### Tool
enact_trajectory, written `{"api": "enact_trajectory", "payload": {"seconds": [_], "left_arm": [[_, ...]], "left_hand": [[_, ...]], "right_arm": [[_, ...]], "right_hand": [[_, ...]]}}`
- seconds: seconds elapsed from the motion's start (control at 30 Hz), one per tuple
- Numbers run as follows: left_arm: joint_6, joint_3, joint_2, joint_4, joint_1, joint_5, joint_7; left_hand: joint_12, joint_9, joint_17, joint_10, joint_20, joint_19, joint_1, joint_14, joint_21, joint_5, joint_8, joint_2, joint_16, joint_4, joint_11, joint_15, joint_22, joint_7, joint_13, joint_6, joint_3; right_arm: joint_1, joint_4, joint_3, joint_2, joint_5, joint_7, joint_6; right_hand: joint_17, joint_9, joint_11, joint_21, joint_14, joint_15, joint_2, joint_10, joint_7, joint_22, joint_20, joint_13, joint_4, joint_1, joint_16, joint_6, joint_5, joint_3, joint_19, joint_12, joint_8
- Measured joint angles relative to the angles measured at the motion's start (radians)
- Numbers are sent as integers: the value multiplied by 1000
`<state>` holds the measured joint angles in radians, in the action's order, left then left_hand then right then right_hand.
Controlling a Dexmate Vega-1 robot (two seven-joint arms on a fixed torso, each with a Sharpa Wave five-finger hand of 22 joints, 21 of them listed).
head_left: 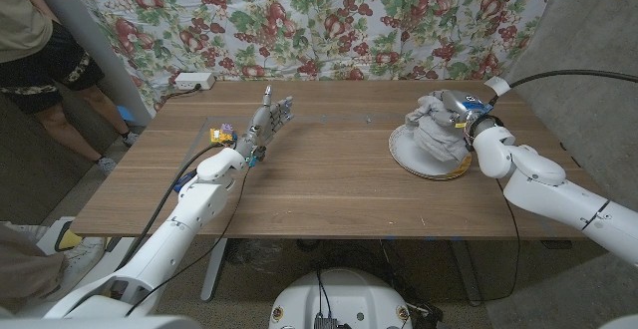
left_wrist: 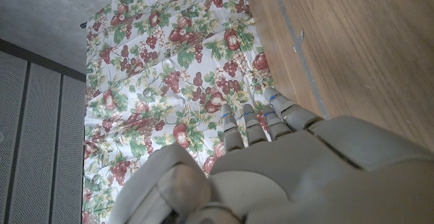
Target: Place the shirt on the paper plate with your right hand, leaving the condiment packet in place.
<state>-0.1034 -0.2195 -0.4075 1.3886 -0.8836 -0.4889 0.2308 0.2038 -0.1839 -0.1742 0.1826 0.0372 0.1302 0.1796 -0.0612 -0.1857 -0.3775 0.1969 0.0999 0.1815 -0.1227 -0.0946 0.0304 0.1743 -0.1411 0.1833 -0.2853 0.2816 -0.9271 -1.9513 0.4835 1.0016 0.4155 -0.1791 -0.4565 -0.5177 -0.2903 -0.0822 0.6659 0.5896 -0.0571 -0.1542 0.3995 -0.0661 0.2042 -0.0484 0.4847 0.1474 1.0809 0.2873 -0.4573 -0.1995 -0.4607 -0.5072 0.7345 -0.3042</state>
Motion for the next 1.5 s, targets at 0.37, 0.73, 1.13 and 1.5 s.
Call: {"api": "enact_trajectory", "payload": {"seconds": [0.37, 0.73, 1.13, 1.5], "left_arm": [[0, 1, -1, -4, 1, -3, 3], [-9, 4, 0, -12, 2, -4, 6], [-18, 4, 6, -19, 4, -5, 9], [-20, 4, 9, -24, 7, -5, 8]], "left_hand": [[0, 0, 0, 0, 0, 0, 0, 0, 0, 0, 0, 0, 0, 0, 0, 0, 0, 0, 0, 0, 0], [0, 0, 0, 0, 0, 0, 0, 0, 0, 0, 0, 0, 0, 0, 0, 0, 0, 0, 0, 0, 0], [0, 0, 0, 0, 0, 0, 0, 0, 0, 0, 0, 0, 0, 0, 0, 0, 0, 0, 0, 0, 0], [0, 0, 0, 0, 0, 0, 0, 0, 0, 0, 0, 0, 0, 0, 0, 0, 0, 0, 0, 0, 0]], "right_arm": [[15, 19, 20, -13, -4, 6, 0], [30, 40, 38, -24, -7, 18, 1], [39, 65, 53, -36, -16, 23, 13], [43, 82, 62, -43, -21, 23, 19]], "right_hand": [[0, 0, 0, 4, 0, 0, 0, 0, 0, 0, 4, -3, 0, 0, -7, 0, 0, 0, 7, -1, 5], [0, 0, 0, 12, 0, 0, 0, 0, 0, 0, -2, -4, 0, 0, -11, 0, 0, 0, 13, -1, 5], [1, 0, 0, 19, 0, 0, 0, 0, -2, -5, 2, -5, 0, 0, -12, -9, 0, 0, 16, -1, 7], [1, -5, 0, 19, 3, 4, 0, 11, 2, -5, 6, -5, 0, 0, -18, -13, 0, 0, 20, -1, 8]]}}
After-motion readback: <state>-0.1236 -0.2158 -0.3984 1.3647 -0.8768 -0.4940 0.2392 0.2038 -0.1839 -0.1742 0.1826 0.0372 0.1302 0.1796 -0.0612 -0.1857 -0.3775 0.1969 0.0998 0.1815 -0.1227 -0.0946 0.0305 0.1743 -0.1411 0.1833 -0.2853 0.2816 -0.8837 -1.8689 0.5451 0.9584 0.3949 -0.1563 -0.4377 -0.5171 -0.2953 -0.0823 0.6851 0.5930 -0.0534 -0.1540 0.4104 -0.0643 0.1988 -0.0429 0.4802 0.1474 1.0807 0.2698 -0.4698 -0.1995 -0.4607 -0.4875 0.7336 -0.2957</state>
